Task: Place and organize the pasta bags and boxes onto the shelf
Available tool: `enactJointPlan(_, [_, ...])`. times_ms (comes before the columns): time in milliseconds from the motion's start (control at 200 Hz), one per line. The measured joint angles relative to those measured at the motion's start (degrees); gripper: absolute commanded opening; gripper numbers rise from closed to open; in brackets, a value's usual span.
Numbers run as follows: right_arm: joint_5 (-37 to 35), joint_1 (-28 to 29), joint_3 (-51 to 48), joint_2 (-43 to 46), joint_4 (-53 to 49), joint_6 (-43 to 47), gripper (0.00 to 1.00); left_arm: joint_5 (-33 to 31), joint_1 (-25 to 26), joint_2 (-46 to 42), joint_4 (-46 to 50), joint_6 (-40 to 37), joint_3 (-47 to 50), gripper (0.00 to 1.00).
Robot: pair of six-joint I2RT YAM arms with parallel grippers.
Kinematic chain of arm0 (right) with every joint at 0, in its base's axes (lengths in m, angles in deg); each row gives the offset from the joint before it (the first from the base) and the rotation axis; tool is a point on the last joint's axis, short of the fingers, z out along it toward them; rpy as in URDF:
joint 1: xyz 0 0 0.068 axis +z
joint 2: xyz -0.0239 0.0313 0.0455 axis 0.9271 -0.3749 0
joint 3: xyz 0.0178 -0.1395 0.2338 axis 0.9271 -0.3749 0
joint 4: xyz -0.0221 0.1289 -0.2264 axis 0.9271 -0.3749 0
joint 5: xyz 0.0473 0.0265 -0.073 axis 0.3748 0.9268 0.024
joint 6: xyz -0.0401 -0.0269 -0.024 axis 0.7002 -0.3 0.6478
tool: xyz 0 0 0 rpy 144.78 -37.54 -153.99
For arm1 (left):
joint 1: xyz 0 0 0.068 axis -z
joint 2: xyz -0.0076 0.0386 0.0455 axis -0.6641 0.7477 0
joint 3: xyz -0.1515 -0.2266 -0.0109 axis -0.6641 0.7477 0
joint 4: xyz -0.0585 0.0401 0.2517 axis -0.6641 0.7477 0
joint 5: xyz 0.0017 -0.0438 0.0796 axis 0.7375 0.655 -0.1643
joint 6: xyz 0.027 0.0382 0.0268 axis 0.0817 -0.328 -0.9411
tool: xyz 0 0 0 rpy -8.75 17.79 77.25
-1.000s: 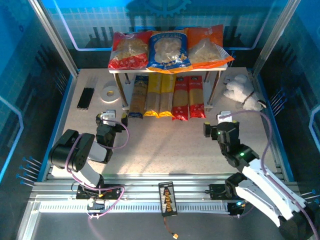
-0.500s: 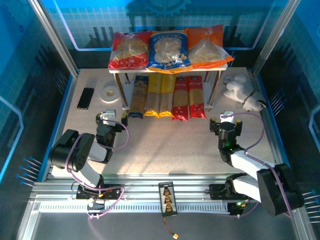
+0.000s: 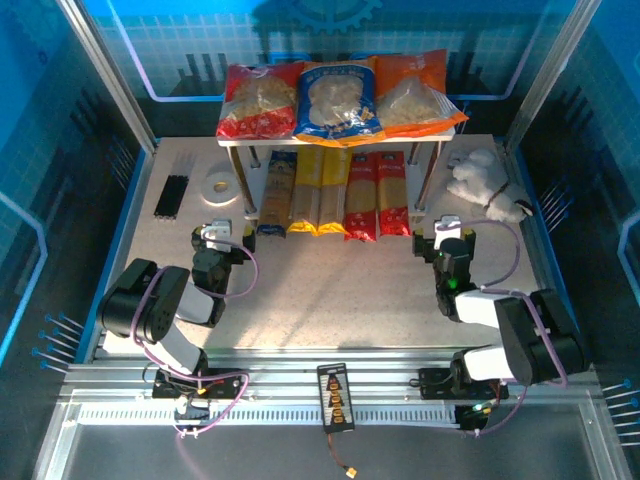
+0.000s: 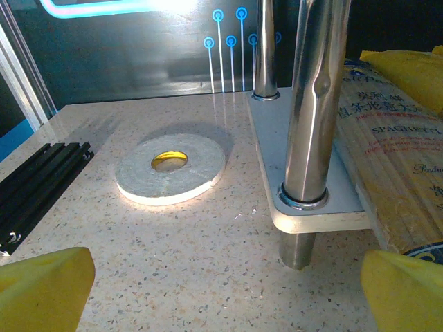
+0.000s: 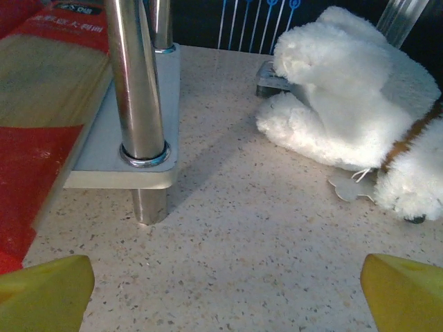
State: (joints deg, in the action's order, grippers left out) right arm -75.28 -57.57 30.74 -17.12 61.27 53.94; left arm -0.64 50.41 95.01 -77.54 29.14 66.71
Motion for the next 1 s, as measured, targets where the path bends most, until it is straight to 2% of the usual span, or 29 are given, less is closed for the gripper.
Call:
enactJointPlan(300, [6.84,-1.86,0.02,-8.63,11.1,1.75,1.0,0.0,0.0,0.0,0.0,0.0,0.0,0.99])
enactJointPlan(420, [10.38,-2.58,1.46,-9.05,7.63,2.05,1.0,0.0,0.0,0.0,0.0,0.0,0.0,0.99])
enactJointPlan(550, [16.09,-7.08,5.57,-8.98,4.61,0.98,1.0,0.0,0.0,0.0,0.0,0.0,0.0,0.99])
enactJointPlan(996, [19.12,-7.48,5.79,-8.98,2.78,0.55,1.0,0.0,0.0,0.0,0.0,0.0,0.0,0.99])
